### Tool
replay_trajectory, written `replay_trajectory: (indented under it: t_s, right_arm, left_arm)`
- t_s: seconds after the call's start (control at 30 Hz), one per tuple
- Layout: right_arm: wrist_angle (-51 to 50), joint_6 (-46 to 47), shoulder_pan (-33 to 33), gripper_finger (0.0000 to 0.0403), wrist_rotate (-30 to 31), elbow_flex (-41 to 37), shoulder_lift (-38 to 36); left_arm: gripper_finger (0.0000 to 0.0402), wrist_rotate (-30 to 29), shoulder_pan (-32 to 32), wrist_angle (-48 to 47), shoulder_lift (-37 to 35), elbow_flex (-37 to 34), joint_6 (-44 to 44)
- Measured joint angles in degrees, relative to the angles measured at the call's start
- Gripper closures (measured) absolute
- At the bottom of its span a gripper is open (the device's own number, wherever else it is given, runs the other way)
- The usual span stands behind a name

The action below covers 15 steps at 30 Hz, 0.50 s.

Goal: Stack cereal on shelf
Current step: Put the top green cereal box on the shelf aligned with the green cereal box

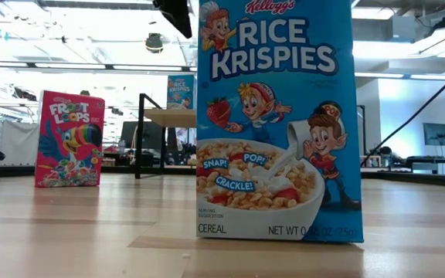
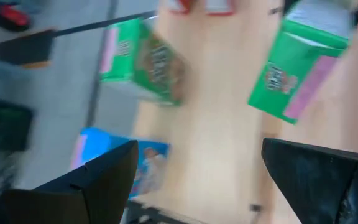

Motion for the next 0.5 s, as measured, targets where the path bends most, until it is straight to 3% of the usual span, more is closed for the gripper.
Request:
replay_trajectory:
  t_s: [0.2, 0.37, 0.5]
  right_arm:
    - [0.9, 3.5, 4.1, 0.0184, 5.2, -3.5, -4.9]
    - [3.0, 6.5, 8.8, 0.0184, 15.2, -10.3, -11.5]
    - [15.4, 6.7, 9.7, 0.0184, 18.4, -17.7, -15.2]
  left_arm:
    - [0.0070, 9.7, 0.0, -0.3, 0.0, 0.0, -0.4]
    - [0.0070, 10.8, 0.0, -0.3, 0.0, 0.0, 0.2]
    - [0.0070, 12.2, 0.0, 1.1, 0.0, 0.0, 0.7]
